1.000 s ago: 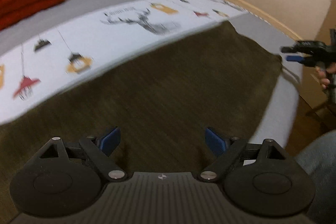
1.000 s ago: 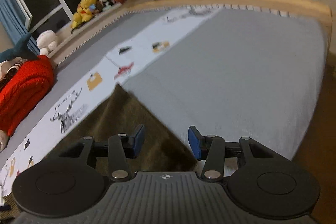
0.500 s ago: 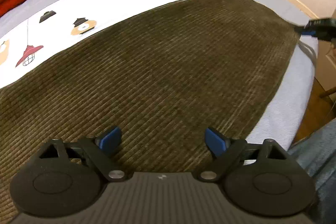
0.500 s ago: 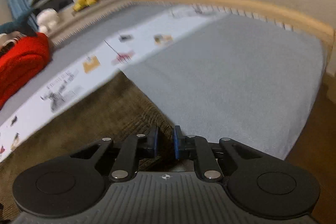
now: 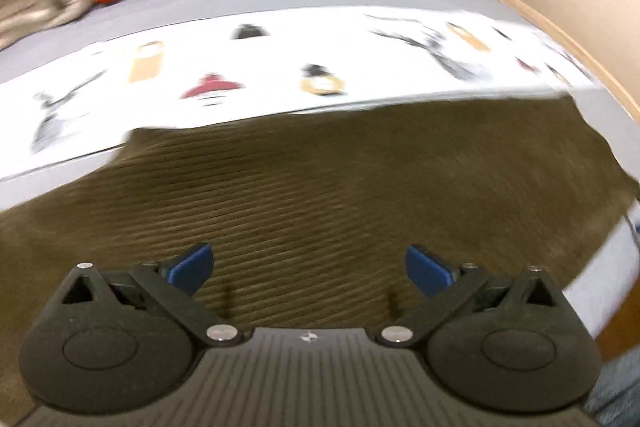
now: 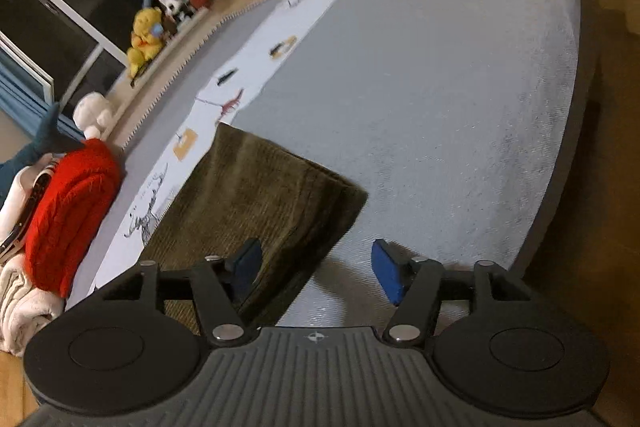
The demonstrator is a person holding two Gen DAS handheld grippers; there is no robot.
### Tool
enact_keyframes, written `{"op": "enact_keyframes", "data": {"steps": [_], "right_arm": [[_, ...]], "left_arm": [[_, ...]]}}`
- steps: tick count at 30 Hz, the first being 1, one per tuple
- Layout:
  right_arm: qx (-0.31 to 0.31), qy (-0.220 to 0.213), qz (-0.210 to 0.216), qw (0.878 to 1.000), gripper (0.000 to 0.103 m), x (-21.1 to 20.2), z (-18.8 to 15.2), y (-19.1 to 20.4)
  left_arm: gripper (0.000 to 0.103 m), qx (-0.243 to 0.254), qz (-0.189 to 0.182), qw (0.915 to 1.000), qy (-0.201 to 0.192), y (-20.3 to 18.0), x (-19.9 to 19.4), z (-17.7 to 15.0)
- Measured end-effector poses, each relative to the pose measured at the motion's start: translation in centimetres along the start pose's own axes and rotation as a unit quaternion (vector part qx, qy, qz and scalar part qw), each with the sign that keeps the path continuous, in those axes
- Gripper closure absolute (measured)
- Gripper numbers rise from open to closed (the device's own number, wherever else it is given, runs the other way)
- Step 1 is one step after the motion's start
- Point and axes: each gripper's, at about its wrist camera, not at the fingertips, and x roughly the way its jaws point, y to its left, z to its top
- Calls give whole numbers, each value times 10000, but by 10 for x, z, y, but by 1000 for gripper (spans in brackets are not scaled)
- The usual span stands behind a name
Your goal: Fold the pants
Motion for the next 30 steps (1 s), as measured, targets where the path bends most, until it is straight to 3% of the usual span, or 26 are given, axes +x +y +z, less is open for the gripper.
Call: {"op": "enact_keyframes", "data": {"steps": [3,7,9,11,21,22,24,26,28,30], "right_arm": [[136,131,125,9997,21,0,-8,11],[65,101,-206,9997,16,1,-20,31],[144,109,-303,9994,5,9,-19,38],[299,67,-374,9988,0,20,-15,44],[183,-418,-595,9972,1,54,-3,56],[115,-440,-663,9968,6,54,-4,59],[41,-370,-753,9965,56,55,-5,61],[356,-322,-697,9964,65,55,-5,53],[439,-308,-767,9956,81,56,-3,49],[452,-283,-767,9956,86,57,-2,50]], "left_arm": [[1,-307,317,9990,-95,23,-25,-12],[0,-564,530,9968,-204,50,-54,-38],[0,-698,576,9958,-136,58,-62,-52],[0,-783,587,9952,-35,65,-68,-64],[0,-1005,847,9912,-148,100,-86,-79],[0,-1038,909,9903,-153,106,-85,-78],[0,-1120,991,9886,-157,118,-84,-75],[0,-1230,1035,9869,-154,131,-82,-71],[0,-1313,1073,9854,-165,144,-80,-67],[0,-1301,1133,9848,-202,155,-78,-61]]}}
